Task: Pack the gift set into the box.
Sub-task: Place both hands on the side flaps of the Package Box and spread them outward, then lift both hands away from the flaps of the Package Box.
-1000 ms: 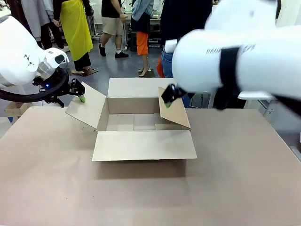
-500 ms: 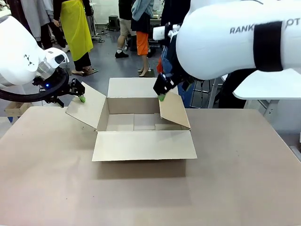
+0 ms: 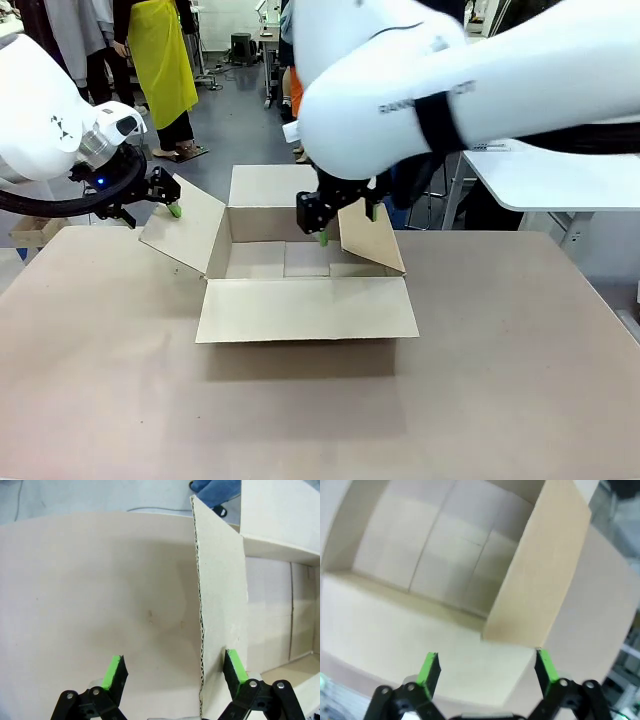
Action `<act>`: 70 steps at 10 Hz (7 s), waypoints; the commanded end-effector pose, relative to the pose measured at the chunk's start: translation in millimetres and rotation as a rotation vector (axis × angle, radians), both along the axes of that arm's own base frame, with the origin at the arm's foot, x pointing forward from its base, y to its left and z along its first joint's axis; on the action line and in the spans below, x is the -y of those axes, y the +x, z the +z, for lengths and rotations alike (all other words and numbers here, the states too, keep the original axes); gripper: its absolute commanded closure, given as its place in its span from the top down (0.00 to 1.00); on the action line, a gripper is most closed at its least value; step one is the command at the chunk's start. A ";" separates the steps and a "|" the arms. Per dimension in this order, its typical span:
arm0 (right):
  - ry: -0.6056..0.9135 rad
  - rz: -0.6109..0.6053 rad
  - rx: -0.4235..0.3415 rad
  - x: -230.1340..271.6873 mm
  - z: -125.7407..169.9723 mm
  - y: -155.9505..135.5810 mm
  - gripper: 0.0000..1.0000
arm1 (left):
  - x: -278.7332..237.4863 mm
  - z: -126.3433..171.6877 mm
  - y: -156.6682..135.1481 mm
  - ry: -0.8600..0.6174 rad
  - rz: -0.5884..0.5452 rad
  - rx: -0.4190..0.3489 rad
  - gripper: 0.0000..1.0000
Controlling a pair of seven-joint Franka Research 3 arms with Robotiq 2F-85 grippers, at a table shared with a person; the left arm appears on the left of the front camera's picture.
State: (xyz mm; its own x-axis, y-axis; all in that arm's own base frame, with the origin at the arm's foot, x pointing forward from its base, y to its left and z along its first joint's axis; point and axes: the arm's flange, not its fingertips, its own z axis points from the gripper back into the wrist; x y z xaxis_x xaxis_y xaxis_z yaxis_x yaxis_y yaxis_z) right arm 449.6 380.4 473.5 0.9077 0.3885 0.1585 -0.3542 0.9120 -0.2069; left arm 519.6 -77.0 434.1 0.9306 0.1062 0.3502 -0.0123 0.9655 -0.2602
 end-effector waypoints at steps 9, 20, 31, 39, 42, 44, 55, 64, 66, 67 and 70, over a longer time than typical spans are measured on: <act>-0.151 -0.422 0.145 -31.6 -51.6 99.6 1.00 | 0.9 1.6 -0.2 0.009 0.015 -0.002 1.00; -0.072 -0.544 0.109 112.1 -20.1 98.1 1.00 | 0.9 1.6 -0.2 0.009 0.015 -0.002 1.00; 0.090 -0.559 0.029 166.3 -23.2 127.0 1.00 | 0.9 1.6 -0.2 0.009 0.015 -0.002 1.00; 0.322 -0.540 -0.115 238.7 -31.3 119.6 1.00 | 0.9 1.6 -0.2 0.009 0.015 -0.002 1.00; 0.394 -0.661 -0.200 281.2 -65.0 126.0 1.00 | 0.9 1.6 -0.2 0.009 0.015 -0.002 1.00; 0.331 -0.607 -0.135 262.0 -42.7 128.9 1.00 | 0.9 1.6 -0.2 0.009 0.015 -0.002 1.00; 0.331 -0.607 -0.135 262.0 -42.7 128.9 1.00 | 0.9 1.6 -0.2 0.009 0.015 -0.002 1.00; 0.331 -0.607 -0.135 262.0 -42.7 128.9 1.00 | 0.9 1.6 -0.2 0.009 0.015 -0.002 1.00; 0.331 -0.607 -0.135 262.0 -42.7 128.9 1.00 | 0.9 1.6 -0.2 0.009 0.015 -0.002 1.00; 0.331 -0.607 -0.135 262.0 -42.7 128.9 1.00 | 0.9 1.6 -0.2 0.009 0.015 -0.002 1.00; 0.331 -0.607 -0.135 262.0 -42.7 128.9 1.00 | 0.9 1.6 -0.2 0.009 0.015 -0.002 1.00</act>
